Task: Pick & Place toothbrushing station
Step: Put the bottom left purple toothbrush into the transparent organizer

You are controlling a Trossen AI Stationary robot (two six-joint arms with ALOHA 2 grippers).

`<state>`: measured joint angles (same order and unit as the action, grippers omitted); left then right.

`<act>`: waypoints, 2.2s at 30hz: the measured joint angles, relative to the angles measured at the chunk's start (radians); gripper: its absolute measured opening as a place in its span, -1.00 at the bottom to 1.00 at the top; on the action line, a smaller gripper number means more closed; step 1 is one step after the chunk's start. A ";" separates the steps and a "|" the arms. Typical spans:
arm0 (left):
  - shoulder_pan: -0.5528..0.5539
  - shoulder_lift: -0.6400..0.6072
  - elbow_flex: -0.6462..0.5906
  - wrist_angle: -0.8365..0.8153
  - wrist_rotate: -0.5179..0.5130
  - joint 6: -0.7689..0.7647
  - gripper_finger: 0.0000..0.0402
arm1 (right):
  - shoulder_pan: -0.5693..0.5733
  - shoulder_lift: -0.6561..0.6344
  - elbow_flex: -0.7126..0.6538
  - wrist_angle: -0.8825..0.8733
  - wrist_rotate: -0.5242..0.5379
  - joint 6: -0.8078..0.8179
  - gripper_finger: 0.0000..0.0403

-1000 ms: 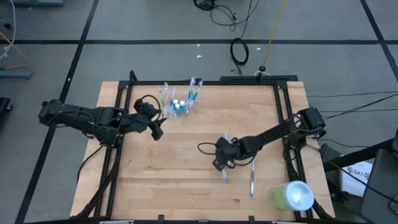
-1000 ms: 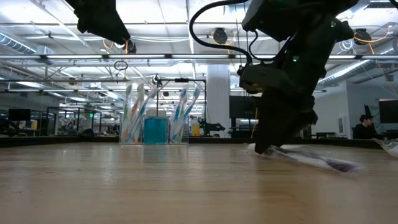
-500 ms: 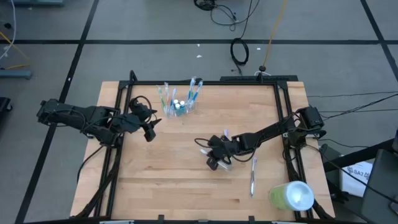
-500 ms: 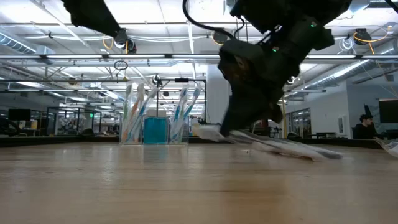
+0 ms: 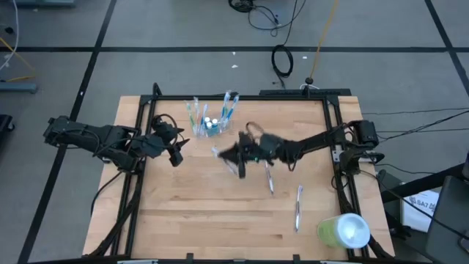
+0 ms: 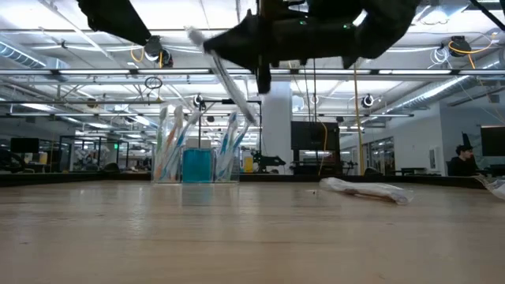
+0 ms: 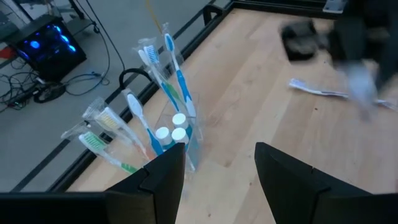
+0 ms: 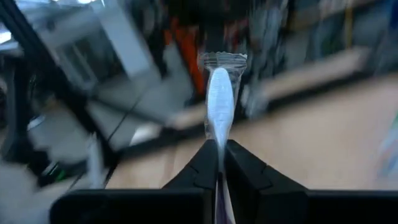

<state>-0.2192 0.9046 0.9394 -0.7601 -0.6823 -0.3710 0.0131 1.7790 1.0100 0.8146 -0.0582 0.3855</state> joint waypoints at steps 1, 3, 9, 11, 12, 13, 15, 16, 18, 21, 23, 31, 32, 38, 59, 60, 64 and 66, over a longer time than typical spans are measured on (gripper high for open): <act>0.000 0.000 0.000 0.000 0.000 0.000 0.01 | -0.022 0.000 0.000 0.053 0.002 -0.042 -0.95; 0.000 0.000 0.000 0.001 0.000 0.000 0.01 | -0.068 0.000 0.000 0.146 0.005 -0.122 -0.94; 0.000 0.000 0.000 0.003 -0.005 0.003 0.01 | -0.181 0.000 0.001 0.262 0.107 -0.268 -0.94; 0.000 0.000 0.000 0.006 -0.019 0.005 0.01 | -0.208 0.000 0.001 0.273 0.113 -0.285 -0.94; 0.000 0.000 0.000 0.008 -0.030 0.011 0.01 | -0.220 0.000 0.001 0.277 0.111 -0.295 -0.94; 0.000 0.000 0.000 0.009 -0.042 0.012 0.01 | -0.228 0.000 0.002 0.282 0.110 -0.309 -0.94; 0.000 0.000 0.000 0.009 -0.061 0.010 0.01 | -0.245 0.000 0.003 0.289 0.109 -0.348 -0.94; 0.000 0.000 0.000 0.009 -0.069 0.003 0.01 | -0.251 0.000 0.002 0.291 0.109 -0.358 -0.94; 0.000 0.000 0.000 0.009 -0.079 -0.013 0.01 | -0.258 0.000 0.003 0.293 0.107 -0.361 -0.94; 0.001 0.005 0.000 0.015 -0.099 -0.060 0.01 | -0.257 0.000 0.003 0.295 0.060 -0.360 -0.94; 0.008 0.030 0.001 0.053 -0.135 -0.077 0.01 | -0.250 0.000 0.003 0.297 0.019 -0.360 -0.94; 0.060 0.201 0.000 0.245 -0.120 0.057 0.01 | -0.223 0.000 0.003 0.296 0.000 -0.300 -0.94; 0.065 0.226 0.000 0.287 -0.112 0.100 0.01 | -0.221 0.000 0.002 0.296 0.000 -0.290 -0.94; 0.122 0.302 0.000 0.548 0.227 0.345 0.01 | -0.220 0.000 0.003 0.296 -0.078 -0.240 -0.94; 0.464 0.111 -0.424 1.212 0.795 0.283 0.01 | -0.211 0.000 0.002 0.329 -0.131 -0.210 -0.93; 0.464 0.127 -0.427 1.232 0.795 0.287 0.01 | -0.211 0.000 0.002 0.328 -0.131 -0.211 -0.93; 0.463 0.193 -0.406 1.315 0.816 0.294 0.01 | -0.211 0.000 0.002 0.335 -0.128 -0.214 -0.93; 0.461 0.241 -0.395 1.321 0.833 0.303 0.01 | -0.212 0.000 0.002 0.334 -0.128 -0.214 -0.93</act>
<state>0.2420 1.1454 0.5449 0.5610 0.1510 -0.0676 -0.1989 1.7786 1.0122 1.1489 -0.1864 0.1715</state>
